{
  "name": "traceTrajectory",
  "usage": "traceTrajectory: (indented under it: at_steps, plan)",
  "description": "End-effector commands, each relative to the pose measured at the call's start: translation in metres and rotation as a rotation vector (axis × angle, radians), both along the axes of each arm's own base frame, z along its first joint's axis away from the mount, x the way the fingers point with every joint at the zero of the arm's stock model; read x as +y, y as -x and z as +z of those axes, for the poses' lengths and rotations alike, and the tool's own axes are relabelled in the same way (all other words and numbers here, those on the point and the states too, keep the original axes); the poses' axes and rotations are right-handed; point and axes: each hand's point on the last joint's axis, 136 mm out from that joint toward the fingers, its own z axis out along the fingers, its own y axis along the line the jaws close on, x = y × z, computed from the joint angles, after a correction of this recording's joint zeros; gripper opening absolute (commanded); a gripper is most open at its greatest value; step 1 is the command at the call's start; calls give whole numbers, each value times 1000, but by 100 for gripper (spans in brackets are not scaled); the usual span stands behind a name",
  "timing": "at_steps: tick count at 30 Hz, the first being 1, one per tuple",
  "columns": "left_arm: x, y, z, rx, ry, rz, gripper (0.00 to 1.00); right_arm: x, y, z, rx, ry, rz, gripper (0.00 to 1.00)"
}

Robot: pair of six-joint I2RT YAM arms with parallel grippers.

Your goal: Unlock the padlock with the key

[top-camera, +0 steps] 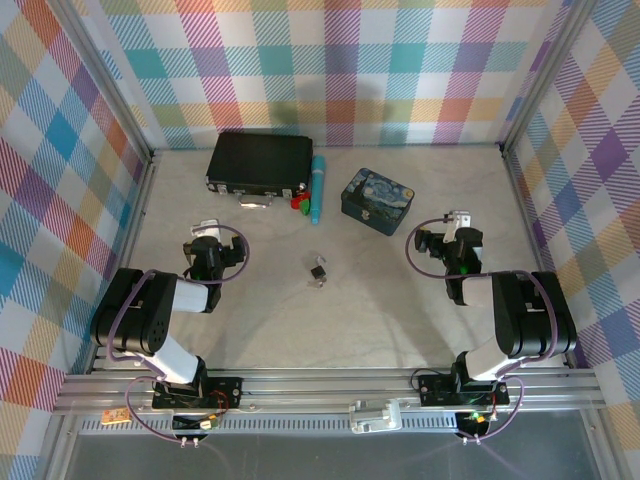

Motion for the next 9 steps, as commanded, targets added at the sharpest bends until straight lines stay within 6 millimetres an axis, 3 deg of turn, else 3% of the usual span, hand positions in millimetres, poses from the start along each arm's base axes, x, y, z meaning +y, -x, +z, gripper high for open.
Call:
traceTrajectory:
  at_steps: [1, 9]
  plan:
    - [0, -9, 15, -51, 3, -15, 100, 1, -3, 7, -34, 2, 15, 99]
    - [1, -10, 15, -51, 4, -15, 100, 1, -3, 6, -32, 3, 17, 99]
